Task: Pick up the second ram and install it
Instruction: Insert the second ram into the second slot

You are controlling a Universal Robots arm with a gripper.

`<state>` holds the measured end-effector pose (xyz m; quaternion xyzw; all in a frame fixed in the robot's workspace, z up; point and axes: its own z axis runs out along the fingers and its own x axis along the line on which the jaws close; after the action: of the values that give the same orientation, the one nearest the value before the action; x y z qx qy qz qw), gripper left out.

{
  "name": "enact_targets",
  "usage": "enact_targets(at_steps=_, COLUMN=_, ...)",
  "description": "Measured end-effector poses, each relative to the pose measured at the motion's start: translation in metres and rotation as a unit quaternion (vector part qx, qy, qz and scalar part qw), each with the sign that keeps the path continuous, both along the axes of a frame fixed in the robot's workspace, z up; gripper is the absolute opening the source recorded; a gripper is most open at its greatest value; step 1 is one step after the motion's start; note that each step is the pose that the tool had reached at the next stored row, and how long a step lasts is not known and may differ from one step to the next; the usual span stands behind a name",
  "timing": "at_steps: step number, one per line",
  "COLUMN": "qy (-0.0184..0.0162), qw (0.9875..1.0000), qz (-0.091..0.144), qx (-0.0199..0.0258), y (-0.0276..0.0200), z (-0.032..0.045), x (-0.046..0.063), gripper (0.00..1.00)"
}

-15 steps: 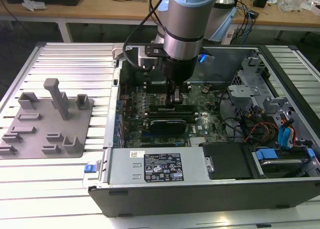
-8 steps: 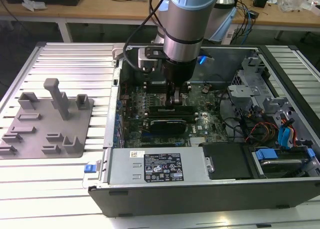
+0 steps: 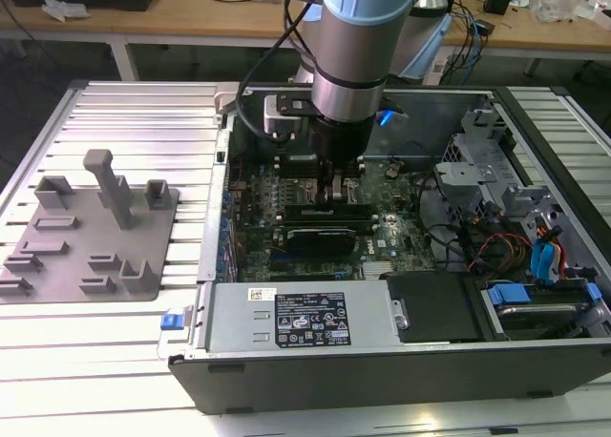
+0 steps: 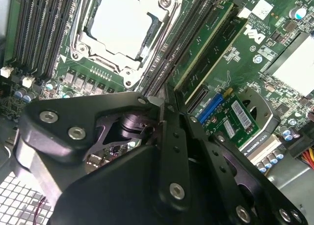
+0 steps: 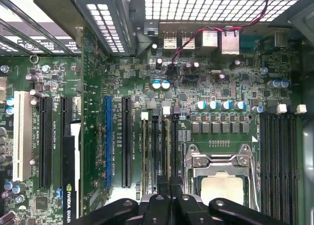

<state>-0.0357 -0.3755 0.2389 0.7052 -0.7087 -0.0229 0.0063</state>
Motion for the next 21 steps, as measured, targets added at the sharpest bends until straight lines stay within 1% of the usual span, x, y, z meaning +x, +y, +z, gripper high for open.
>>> enact_targets(at_steps=12, qy=-0.0001, qw=1.0000, qz=-0.001, qx=0.0003, y=0.0000, z=-0.0026, x=-0.0009, gripper=0.09)
enact_targets(at_steps=21, qy=-0.0001, qw=1.0000, qz=-0.001, qx=0.0003, y=-0.0001, z=-0.0029, x=-0.0008, gripper=0.09)
